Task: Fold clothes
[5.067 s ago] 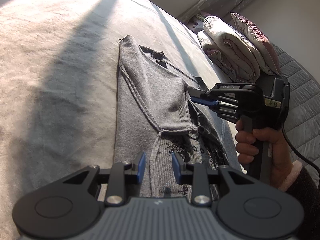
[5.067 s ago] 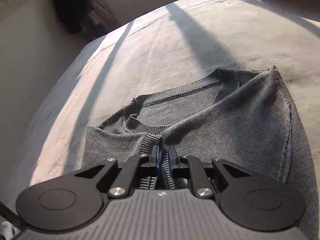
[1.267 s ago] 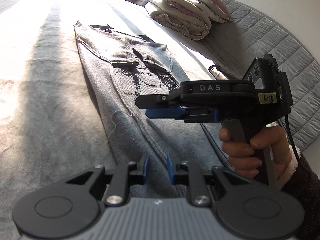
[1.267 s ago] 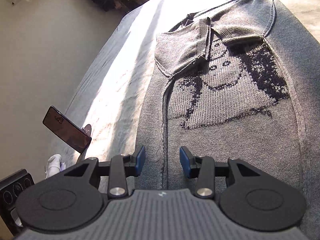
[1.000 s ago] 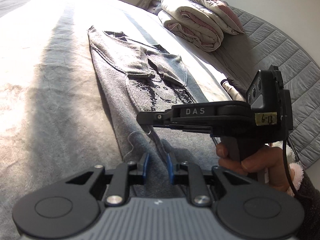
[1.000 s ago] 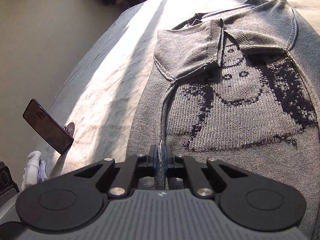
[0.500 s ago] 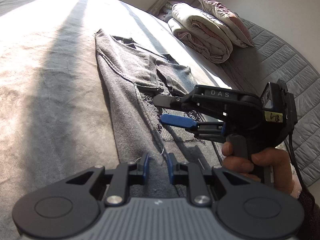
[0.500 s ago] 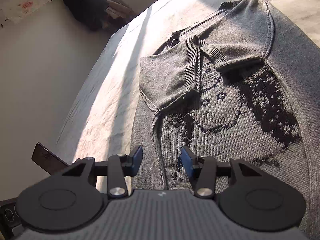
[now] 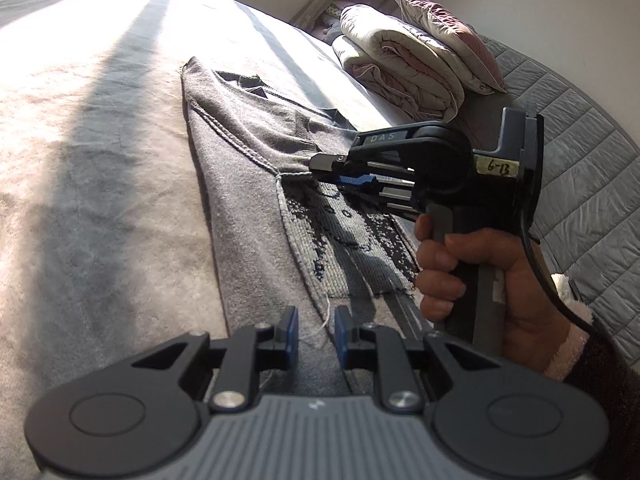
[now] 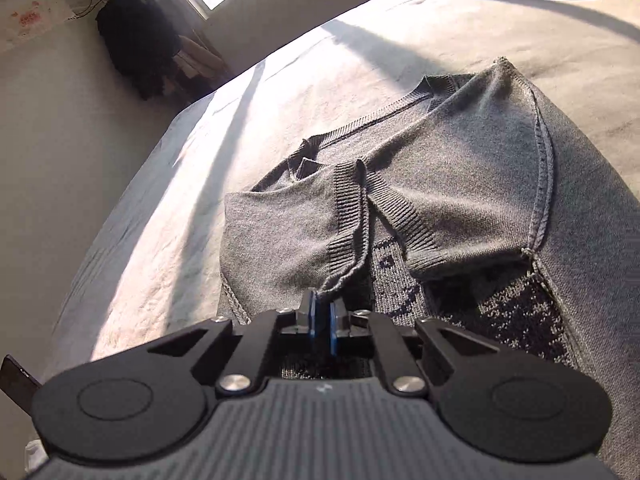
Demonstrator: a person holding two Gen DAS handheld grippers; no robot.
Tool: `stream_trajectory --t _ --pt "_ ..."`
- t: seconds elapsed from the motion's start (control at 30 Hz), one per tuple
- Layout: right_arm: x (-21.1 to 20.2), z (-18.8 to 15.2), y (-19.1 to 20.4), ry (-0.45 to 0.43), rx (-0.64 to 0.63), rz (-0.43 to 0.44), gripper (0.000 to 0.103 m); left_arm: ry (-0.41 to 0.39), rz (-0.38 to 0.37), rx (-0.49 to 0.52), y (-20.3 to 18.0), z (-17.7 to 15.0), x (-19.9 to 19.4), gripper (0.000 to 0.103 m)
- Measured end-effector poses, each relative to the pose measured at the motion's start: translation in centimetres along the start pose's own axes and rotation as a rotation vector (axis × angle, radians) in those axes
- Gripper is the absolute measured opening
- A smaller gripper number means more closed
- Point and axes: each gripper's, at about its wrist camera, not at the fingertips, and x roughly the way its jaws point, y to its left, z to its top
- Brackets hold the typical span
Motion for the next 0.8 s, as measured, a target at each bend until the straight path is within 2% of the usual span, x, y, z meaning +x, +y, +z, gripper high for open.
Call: stream_trajectory --t 0.07,0.1,0.17,0.23,0.27,0.3,0.47,0.6,0.67,0.8 --pt "0.5 0.1 -0.1 0.022 -0.020 -0.029 0.008 0.008 0.004 -0.005 0.1 0.2 0.2 0.018" --pt "0.8 0.0 -0.4 0.043 -0.008 -0.030 0.014 0.013 0.009 -0.002 0.1 0.2 0.2 0.018" --pt "0.5 0.0 -0.8 0.056 0.024 -0.009 0.018 0.025 0.019 0.003 0.1 0.2 0.4 0.018" --pt "-0.3 -0.1 -0.9 0.056 0.039 0.006 0.031 0.031 0.007 0.010 0.0 0.2 0.4 0.018" --pt "-0.8 -0.2 -0.8 0.051 0.038 0.009 0.044 0.042 0.002 0.021 -0.2 0.1 0.5 0.018" --pt "-1.3 -0.2 -0.6 0.045 0.028 0.011 0.046 0.052 -0.002 0.032 -0.4 0.0 0.6 0.018" --pt "-2.4 0.7 -0.2 0.036 -0.015 0.015 0.046 0.142 -0.048 0.080 -1.7 -1.1 1.5 0.018" --pt "-2.2 2.2 0.3 0.012 -0.075 -0.018 0.046 0.173 -0.052 0.129 -2.9 -1.6 1.4 0.018" --pt "-1.1 3.3 0.2 0.019 -0.074 -0.017 0.046 0.161 -0.048 0.125 -3.0 -1.5 1.1 0.018" --pt "1.7 5.6 -0.5 0.038 -0.026 -0.007 0.046 0.076 -0.067 0.066 -2.1 -0.3 0.3 0.018"
